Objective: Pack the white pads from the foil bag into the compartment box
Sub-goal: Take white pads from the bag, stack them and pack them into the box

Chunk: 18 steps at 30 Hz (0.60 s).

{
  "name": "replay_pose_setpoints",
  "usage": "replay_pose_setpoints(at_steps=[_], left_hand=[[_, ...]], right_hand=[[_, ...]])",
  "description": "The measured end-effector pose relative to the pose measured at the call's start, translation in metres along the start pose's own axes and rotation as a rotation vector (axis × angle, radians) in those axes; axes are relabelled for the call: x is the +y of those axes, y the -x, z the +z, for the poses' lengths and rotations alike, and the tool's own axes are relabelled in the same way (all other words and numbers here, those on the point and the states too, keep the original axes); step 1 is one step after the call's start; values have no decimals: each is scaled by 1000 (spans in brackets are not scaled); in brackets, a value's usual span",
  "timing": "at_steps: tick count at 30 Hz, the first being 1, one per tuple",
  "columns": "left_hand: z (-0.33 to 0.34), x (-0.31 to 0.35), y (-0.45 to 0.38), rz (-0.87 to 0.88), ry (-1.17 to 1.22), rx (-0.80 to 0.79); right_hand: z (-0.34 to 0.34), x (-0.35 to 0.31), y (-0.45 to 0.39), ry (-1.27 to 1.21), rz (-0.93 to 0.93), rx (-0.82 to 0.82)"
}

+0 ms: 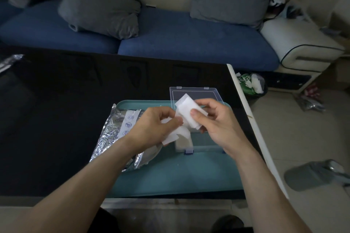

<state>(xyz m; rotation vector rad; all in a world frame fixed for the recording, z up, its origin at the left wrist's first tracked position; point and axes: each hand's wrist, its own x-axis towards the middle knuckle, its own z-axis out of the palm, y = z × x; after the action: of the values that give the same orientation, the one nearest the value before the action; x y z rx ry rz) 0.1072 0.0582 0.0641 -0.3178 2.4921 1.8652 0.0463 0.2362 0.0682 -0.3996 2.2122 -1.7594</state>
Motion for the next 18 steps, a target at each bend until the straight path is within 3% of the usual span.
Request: replay_pose_setpoints(at_steps=[4,8,12,15,18], left_hand=[[-3,-5,-3,-96,-27,-69],[-2,-6,-4,-206,184,-153],[-6,-9,-6,-207,142,-133],[-6,-11,-6,-180,53,-130],[-7,-12,-6,-149,-23,-154]], right_hand=[[-2,2,1,248,-106,-78],[0,4,0,153,-101,-86],[-6,1,-1,-116,81,-100],[-16,-2,0,-286,269,-224],[-25,-2,0,-276,353,-319]])
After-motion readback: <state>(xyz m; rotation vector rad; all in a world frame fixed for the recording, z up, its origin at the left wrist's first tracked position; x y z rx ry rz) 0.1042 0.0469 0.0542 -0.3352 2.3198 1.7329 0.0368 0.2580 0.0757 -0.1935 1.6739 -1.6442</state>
